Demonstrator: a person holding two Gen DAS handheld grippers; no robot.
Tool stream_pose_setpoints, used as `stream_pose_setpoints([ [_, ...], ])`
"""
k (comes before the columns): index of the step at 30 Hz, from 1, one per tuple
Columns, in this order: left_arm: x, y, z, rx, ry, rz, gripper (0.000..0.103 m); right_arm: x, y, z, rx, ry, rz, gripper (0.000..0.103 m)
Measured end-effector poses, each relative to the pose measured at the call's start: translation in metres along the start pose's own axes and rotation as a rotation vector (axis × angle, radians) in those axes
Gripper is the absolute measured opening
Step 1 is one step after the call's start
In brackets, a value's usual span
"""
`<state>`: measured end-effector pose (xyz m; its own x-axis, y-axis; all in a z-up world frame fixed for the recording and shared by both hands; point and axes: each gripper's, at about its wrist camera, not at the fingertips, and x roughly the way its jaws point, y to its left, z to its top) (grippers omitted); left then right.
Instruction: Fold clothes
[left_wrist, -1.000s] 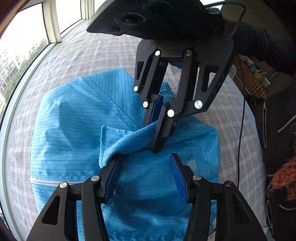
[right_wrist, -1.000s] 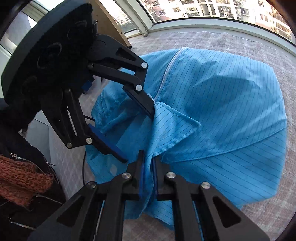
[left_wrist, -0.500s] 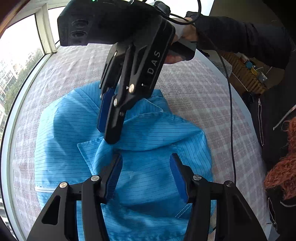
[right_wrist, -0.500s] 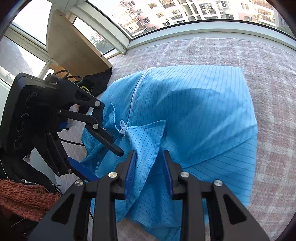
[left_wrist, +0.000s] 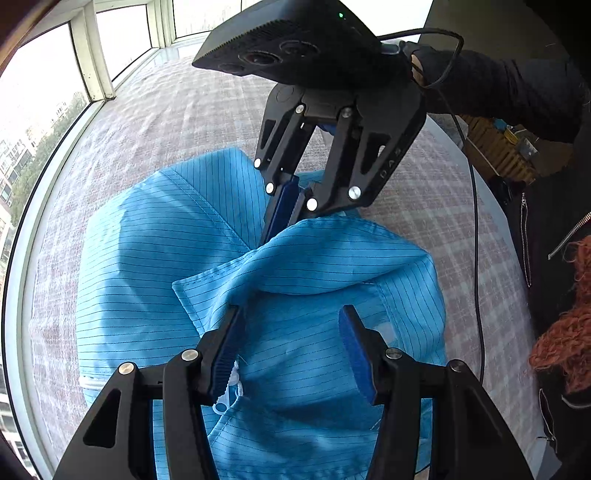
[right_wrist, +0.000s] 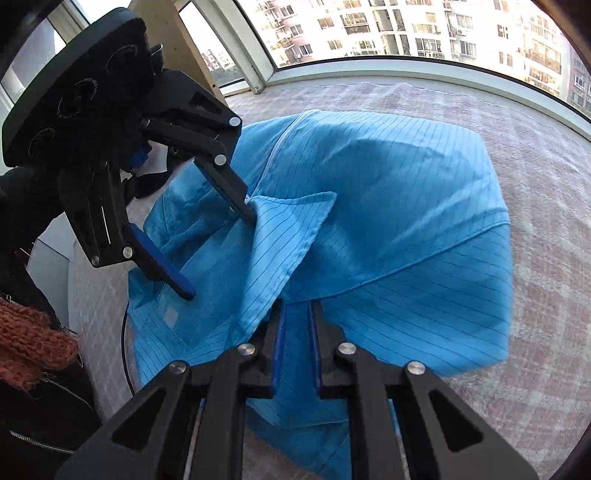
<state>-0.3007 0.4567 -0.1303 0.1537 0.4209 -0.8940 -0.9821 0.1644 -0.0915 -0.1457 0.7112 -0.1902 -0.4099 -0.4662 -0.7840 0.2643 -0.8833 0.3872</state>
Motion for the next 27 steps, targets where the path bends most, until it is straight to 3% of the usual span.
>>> stream_pose_setpoints([
  [4, 0.002, 0.004, 0.000, -0.004, 0.011, -0.012, 0.051, 0.004, -0.005, 0.013, -0.004, -0.050, 0.060, 0.012],
  [13, 0.018, 0.010, -0.003, 0.005, 0.087, -0.039, 0.052, 0.033, -0.002, 0.014, -0.049, 0.086, 0.205, 0.012],
  [16, 0.006, 0.007, -0.002, 0.019, 0.058, -0.049, 0.052, 0.024, -0.008, 0.013, -0.047, 0.093, 0.141, 0.012],
  [19, -0.009, 0.008, 0.002, 0.024, 0.024, -0.048, 0.052, 0.011, -0.016, 0.016, -0.013, 0.052, 0.132, 0.012],
  [21, -0.013, 0.016, 0.007, 0.015, 0.020, -0.029, 0.052, 0.007, -0.014, 0.018, -0.046, 0.085, 0.010, 0.012],
  [23, -0.014, 0.023, 0.010, 0.010, 0.024, -0.020, 0.052, -0.005, -0.013, 0.021, -0.041, 0.058, -0.068, 0.012],
  [25, -0.008, 0.026, 0.008, 0.013, 0.047, -0.043, 0.052, -0.022, -0.002, 0.025, -0.029, -0.020, -0.050, 0.012],
  [27, -0.002, 0.028, 0.005, 0.017, 0.071, -0.066, 0.053, -0.030, 0.018, 0.026, -0.052, -0.069, 0.032, 0.012],
])
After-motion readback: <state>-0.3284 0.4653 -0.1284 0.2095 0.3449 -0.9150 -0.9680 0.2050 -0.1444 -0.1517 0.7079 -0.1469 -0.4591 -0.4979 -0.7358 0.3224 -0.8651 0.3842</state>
